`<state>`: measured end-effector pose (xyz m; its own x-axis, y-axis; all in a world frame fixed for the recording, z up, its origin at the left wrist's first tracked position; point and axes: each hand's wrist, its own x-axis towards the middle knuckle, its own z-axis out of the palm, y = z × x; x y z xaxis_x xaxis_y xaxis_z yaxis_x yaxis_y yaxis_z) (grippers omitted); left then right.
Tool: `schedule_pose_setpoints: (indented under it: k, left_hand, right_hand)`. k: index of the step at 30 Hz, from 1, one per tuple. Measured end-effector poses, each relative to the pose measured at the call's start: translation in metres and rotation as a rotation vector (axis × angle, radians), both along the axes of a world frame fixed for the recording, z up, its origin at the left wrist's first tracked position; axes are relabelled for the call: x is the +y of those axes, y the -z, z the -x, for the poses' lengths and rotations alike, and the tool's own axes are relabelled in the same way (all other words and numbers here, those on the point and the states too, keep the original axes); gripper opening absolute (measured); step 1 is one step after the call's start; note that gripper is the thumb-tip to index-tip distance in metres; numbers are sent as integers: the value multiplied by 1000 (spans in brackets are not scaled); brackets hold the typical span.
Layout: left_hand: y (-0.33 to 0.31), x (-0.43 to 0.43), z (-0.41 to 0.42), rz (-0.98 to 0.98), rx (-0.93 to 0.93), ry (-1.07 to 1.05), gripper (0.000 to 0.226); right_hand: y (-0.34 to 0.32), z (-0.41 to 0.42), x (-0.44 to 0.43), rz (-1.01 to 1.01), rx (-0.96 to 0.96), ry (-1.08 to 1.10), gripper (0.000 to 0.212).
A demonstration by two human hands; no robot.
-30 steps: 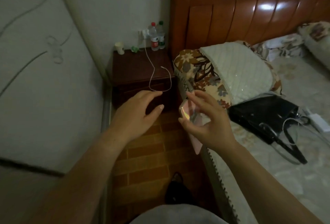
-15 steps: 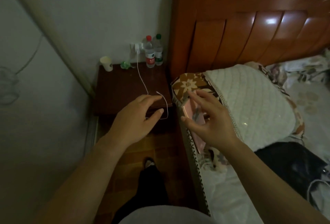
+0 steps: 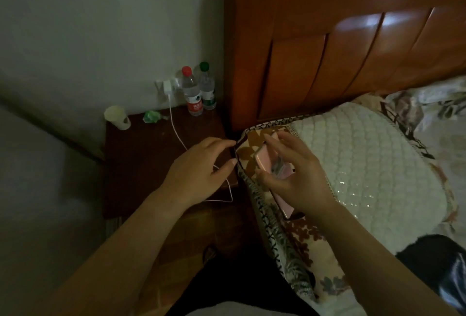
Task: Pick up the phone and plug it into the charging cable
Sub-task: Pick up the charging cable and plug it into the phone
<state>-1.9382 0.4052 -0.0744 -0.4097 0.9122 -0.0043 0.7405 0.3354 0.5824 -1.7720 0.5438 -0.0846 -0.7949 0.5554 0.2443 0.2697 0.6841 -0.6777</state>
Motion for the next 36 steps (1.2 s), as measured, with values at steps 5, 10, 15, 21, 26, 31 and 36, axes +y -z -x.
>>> schedule_pose_setpoints:
  k: [5, 10, 15, 21, 26, 31, 36]
  left_hand:
    - [28, 46, 3, 17, -55, 31, 45]
    - [71, 92, -3, 21, -83, 70, 40]
    - [120, 129, -9, 72, -105, 79, 43]
    - [177, 135, -5, 104, -121, 2, 40]
    - [202, 124, -8, 143, -182, -55, 42]
    - [211, 122, -10, 150, -204, -89, 43]
    - [216, 119, -7, 148, -211, -93, 38]
  right_hand:
    - [37, 3, 46, 30, -90, 25, 64]
    - [81, -4, 93, 16, -201, 35, 65]
    - [116, 0, 126, 50, -267, 42, 63]
    - [160, 15, 139, -22, -363, 6, 61]
    - [186, 26, 133, -132, -432, -31, 50]
    - [204, 18, 134, -153, -561, -55, 55]
    - [209, 16, 137, -155, -571, -63, 61]
